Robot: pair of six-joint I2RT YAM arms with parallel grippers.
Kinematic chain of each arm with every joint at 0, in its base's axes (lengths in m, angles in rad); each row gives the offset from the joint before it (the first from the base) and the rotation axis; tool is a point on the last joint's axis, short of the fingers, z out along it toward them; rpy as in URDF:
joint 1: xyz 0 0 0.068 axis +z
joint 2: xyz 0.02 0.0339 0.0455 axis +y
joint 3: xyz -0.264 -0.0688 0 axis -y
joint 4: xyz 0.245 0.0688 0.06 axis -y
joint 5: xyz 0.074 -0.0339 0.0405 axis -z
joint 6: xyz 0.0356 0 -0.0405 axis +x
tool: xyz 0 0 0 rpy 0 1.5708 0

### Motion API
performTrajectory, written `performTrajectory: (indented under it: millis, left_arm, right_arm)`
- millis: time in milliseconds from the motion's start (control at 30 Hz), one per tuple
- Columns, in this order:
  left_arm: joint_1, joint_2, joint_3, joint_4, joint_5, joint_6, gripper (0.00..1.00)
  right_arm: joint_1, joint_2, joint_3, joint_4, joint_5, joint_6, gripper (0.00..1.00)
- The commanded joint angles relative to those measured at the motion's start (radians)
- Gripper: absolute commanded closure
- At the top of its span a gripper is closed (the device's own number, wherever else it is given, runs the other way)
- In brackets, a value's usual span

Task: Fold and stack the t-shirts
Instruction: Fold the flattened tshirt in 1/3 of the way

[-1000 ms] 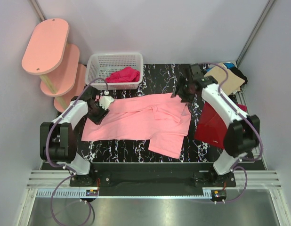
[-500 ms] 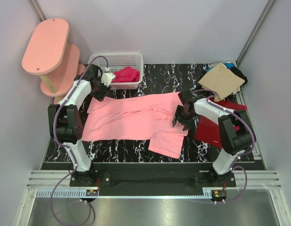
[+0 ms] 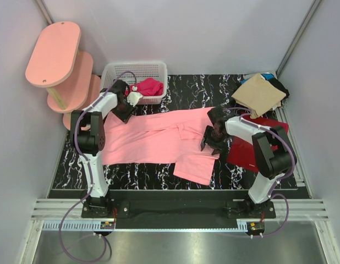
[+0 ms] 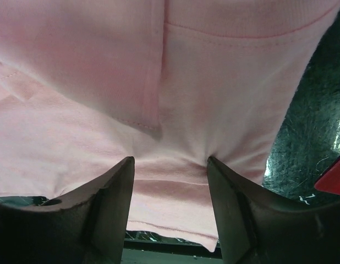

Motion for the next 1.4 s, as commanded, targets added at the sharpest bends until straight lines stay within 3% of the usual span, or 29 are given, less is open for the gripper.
performTrajectory:
  millis: [0,467,767,1000,1367]
  left_arm:
    - [0.010,0.019,0.045,0.009,-0.043,0.006,0.55]
    - [0.027,-0.064,-0.055,0.027,-0.010,0.017,0.55]
    - [0.027,-0.174,-0.092,0.029,0.014,0.019,0.56]
    - [0.027,-0.127,-0.001,0.029,0.040,-0.015,0.56]
    - [0.027,0.013,0.055,0.029,0.025,-0.024,0.59]
  right_arm:
    - [0.018,-0.029,-0.063,-0.027,0.008,0.005,0.37]
    - [0.020,-0.157,-0.128,-0.166,0.047,-0.033,0.36]
    - [0.017,-0.149,0.246,-0.292,0.085,-0.065,0.32]
    - [0.005,0.061,0.490,-0.271,0.183,-0.061,0.30]
    - [-0.047,0.286,0.541,-0.179,0.193,-0.001,0.32]
